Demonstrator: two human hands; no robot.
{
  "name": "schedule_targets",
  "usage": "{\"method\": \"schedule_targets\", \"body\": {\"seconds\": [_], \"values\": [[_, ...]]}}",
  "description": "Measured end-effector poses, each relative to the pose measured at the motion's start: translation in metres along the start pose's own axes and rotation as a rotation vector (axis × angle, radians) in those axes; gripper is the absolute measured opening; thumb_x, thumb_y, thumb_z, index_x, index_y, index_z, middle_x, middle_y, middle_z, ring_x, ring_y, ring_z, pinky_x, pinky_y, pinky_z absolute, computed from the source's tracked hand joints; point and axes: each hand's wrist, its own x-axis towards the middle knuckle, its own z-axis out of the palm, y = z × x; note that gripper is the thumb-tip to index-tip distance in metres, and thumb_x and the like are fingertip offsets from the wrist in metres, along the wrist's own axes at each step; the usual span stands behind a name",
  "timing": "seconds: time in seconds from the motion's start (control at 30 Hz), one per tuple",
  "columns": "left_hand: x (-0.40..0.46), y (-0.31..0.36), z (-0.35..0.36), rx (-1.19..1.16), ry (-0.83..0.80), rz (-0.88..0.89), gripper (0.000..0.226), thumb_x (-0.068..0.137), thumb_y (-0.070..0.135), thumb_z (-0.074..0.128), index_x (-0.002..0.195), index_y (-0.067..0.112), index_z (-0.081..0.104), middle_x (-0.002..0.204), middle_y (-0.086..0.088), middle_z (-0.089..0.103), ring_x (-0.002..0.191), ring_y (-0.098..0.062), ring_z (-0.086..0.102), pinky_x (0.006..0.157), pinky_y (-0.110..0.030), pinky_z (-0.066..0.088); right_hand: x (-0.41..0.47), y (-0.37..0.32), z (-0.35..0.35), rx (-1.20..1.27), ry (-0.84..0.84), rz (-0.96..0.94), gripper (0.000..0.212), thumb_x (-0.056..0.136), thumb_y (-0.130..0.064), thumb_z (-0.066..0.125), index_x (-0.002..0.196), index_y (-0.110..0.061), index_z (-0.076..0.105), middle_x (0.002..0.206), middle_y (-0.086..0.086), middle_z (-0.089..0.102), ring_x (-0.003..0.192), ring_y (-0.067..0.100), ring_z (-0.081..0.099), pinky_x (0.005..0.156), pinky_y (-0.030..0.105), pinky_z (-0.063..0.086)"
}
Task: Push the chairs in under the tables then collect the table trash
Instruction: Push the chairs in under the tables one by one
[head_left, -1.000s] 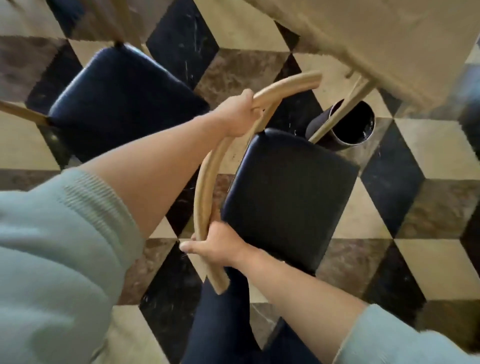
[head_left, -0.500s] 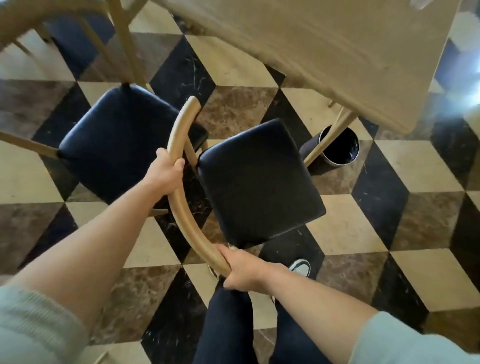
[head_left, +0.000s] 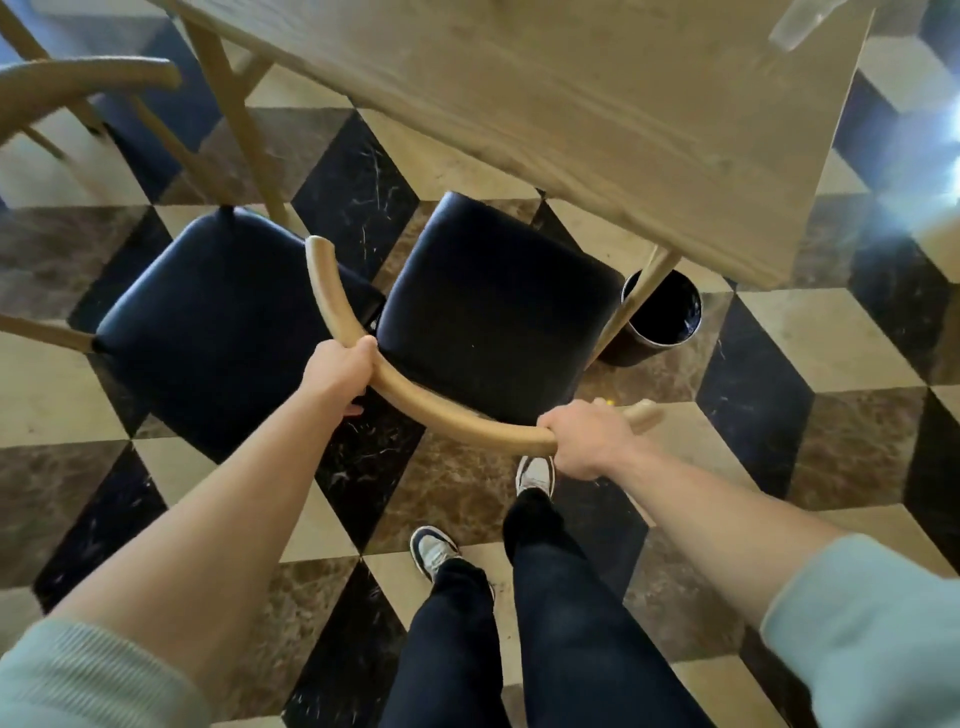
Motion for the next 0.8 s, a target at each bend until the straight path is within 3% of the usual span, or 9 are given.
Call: {"method": "schedule_targets", "body": {"seconds": [0.1,0.2,0.3,0.4,0.53,0.7,0.8], "values": [[-0.001,0.023,0.013,-0.053,-0.080,-0.048,0.040,0.103,0.036,0.057,0.127,0.005,0.056,0.101,-0.014,0.069,0.089,-0.029,0.072,0.069,-0.046,0.063,0.011,0.032,-0.019,-0.047,0.054,0.028,0.016,0.072,-0.018,0.063,0.074,-0.033,0.056,0.068,-0.010,0.057,0.068,0.015,0.054,0.082,0.041,0.042],[0.004,0.056,0.029,0.032,-0.120,-0.028,0.044,0.101,0.038,0.060,0.127,0.003,0.058,0.104,-0.017,0.071,0.087,-0.030,0.073,0.061,-0.044,0.063,0.021,0.070,-0.033,-0.034,0.141,0.072,0.017,0.076,-0.019,0.068,0.074,-0.032,0.057,0.066,-0.010,0.054,0.064,0.014,0.049,0.077,0.037,0.041],[0.007,0.090,0.048,0.142,-0.168,0.023,0.045,0.101,0.041,0.058,0.126,0.003,0.059,0.105,-0.016,0.073,0.089,-0.029,0.074,0.066,-0.043,0.063,0.027,0.105,-0.049,0.002,0.135,0.104,0.014,0.076,-0.021,0.069,0.075,-0.031,0.060,0.068,-0.008,0.057,0.069,0.017,0.053,0.079,0.038,0.043],[0.007,0.119,0.069,0.173,-0.165,0.044,0.045,0.104,0.043,0.052,0.121,0.003,0.061,0.102,-0.017,0.074,0.087,-0.030,0.075,0.071,-0.045,0.063,0.035,0.129,-0.065,0.063,0.127,0.107,0.011,0.070,-0.021,0.066,0.070,-0.030,0.059,0.066,-0.007,0.058,0.065,0.014,0.052,0.071,0.035,0.038],[0.014,0.149,0.078,0.228,-0.126,0.058,0.048,0.104,0.049,0.048,0.104,0.005,0.065,0.092,-0.013,0.076,0.080,-0.028,0.074,0.060,-0.039,0.060,0.049,0.149,-0.085,0.143,0.144,0.119,0.011,0.060,-0.022,0.058,0.068,-0.030,0.059,0.066,-0.007,0.060,0.066,0.016,0.054,0.068,0.036,0.046],[0.025,0.152,0.076,0.317,-0.163,0.071,0.048,0.101,0.053,0.052,0.096,0.007,0.066,0.082,-0.010,0.077,0.075,-0.024,0.072,0.055,-0.035,0.057,0.057,0.151,-0.088,0.091,-0.005,0.124,0.016,0.070,-0.018,0.064,0.077,-0.033,0.062,0.075,-0.007,0.062,0.076,0.017,0.057,0.087,0.042,0.042],[0.032,0.146,0.074,0.283,-0.234,0.133,0.048,0.101,0.056,0.050,0.095,0.012,0.069,0.068,-0.001,0.079,0.075,-0.021,0.076,0.060,-0.036,0.060,0.056,0.143,-0.104,0.116,-0.147,0.143,0.029,0.067,-0.010,0.063,0.085,-0.033,0.063,0.086,-0.004,0.065,0.088,0.022,0.060,0.086,0.042,0.047]]}}
